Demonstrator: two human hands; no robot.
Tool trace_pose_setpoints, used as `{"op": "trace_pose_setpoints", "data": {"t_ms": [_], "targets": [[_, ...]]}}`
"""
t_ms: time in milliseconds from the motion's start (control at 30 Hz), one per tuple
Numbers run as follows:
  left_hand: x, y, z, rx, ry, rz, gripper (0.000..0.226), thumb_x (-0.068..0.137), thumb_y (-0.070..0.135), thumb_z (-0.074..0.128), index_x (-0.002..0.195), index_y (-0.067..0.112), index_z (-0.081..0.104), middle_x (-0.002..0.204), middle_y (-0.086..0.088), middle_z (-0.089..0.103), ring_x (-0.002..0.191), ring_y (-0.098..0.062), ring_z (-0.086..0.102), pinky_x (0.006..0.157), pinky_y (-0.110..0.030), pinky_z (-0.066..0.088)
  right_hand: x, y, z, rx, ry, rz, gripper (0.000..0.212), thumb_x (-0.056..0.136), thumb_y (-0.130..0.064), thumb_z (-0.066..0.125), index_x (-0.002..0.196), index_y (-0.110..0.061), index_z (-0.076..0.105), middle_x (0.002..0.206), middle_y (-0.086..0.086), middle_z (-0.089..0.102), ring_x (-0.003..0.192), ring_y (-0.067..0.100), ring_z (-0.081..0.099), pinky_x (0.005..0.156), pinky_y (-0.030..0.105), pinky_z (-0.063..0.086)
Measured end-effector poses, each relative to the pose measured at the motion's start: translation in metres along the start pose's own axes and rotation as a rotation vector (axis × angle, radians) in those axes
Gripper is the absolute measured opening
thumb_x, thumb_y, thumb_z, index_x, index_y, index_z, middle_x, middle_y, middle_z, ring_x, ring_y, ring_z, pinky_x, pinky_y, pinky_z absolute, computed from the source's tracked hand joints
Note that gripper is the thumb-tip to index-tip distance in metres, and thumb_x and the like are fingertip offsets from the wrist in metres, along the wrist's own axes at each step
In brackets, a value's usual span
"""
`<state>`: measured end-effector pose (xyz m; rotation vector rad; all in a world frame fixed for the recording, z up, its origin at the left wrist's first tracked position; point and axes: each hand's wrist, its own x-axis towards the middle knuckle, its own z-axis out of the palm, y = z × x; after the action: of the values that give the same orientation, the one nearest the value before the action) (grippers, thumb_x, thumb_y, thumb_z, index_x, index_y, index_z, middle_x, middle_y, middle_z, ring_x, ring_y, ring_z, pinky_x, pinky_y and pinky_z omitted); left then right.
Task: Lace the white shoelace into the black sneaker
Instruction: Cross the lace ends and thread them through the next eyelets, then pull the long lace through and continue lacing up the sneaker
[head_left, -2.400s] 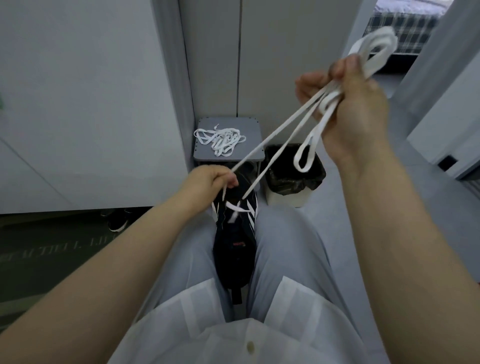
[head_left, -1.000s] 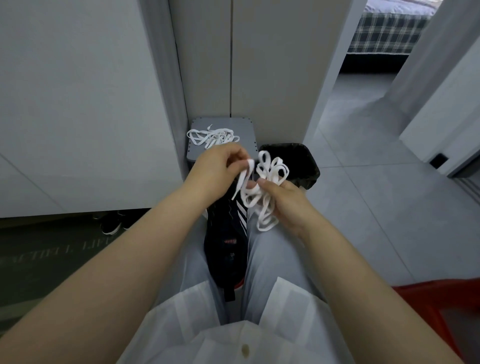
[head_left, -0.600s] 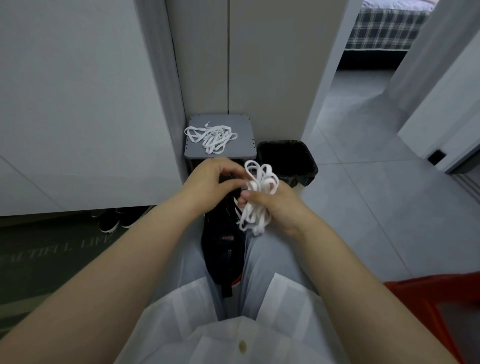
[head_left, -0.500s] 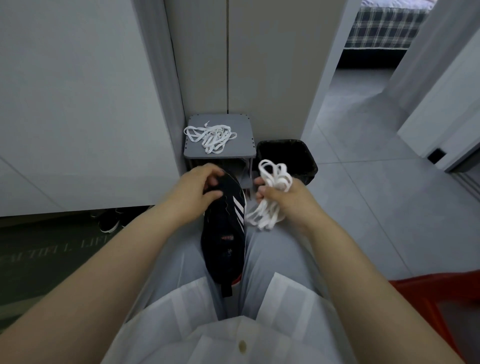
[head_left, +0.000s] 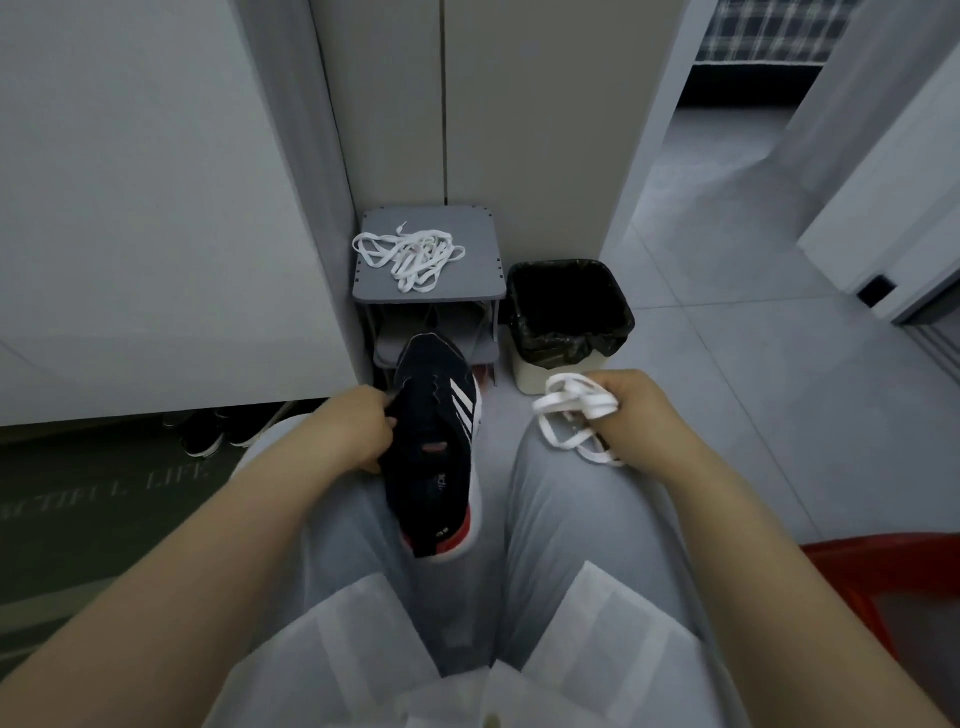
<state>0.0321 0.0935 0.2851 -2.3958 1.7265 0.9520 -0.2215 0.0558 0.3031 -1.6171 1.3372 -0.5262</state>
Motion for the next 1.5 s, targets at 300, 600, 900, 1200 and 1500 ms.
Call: {"op": "trace_pose_setpoints", "data": {"t_ms": [300,600,900,1200,1500], "targets": [[0.090,-0.021,0.045,-0.174,-0.149,-0.102,0.028,0.096,0.008,0.042,0.119,-0.003,0.051,0.115,-0.022,0.060,0.055,-0.008,0.049,0.045,-0.015,0.042,0.071,0.011,-0.032,0.060,0.022,0.153,0.015,0.087,-0.006,0.059,0.074,-0.012,0.063,0.070,0.006,0.063,0.054,0.010,0.058,0.054,0.022,0.045],[0.192,-0.008,0.171,-0.591,-0.423,-0.213,0.022,0.091,-0.003,0.040,0.108,0.003,0.054,0.076,-0.004,0.049,0.070,-0.019,0.050,0.071,-0.032,0.049,0.166,0.088,0.012,0.582,0.130,0.417,0.021,0.087,0.003,0.056,0.082,-0.012,0.069,0.082,0.005,0.068,0.070,0.013,0.066,0.062,0.027,0.059],[0.254,-0.024,0.247,-0.540,-0.442,-0.306,0.043,0.090,-0.002,0.046,0.133,0.001,0.041,0.107,-0.017,0.059,0.085,-0.016,0.054,0.079,-0.018,0.050,0.171,0.138,0.036,0.590,0.163,0.681,0.012,0.089,0.000,0.056,0.097,-0.003,0.065,0.077,0.008,0.064,0.063,0.015,0.059,0.056,0.019,0.054],[0.250,0.001,0.203,-0.296,-0.355,-0.135,0.050,0.095,0.023,0.045,0.141,0.009,0.029,0.128,-0.015,0.050,0.110,-0.029,0.053,0.089,-0.031,0.045,0.194,0.103,0.018,1.017,0.225,0.561,0.013,0.093,-0.010,0.052,0.099,-0.005,0.062,0.093,0.006,0.072,0.084,0.016,0.069,0.086,0.037,0.052],[0.209,0.002,0.033,-0.332,-0.200,0.129,0.025,0.091,0.014,0.052,0.116,0.013,0.054,0.101,-0.006,0.057,0.085,-0.019,0.057,0.076,-0.026,0.047,0.286,0.052,-0.022,0.833,0.323,0.564,0.045,0.095,-0.021,0.051,0.136,-0.010,0.040,0.137,0.015,0.045,0.123,0.028,0.048,0.097,0.034,0.042]]}}
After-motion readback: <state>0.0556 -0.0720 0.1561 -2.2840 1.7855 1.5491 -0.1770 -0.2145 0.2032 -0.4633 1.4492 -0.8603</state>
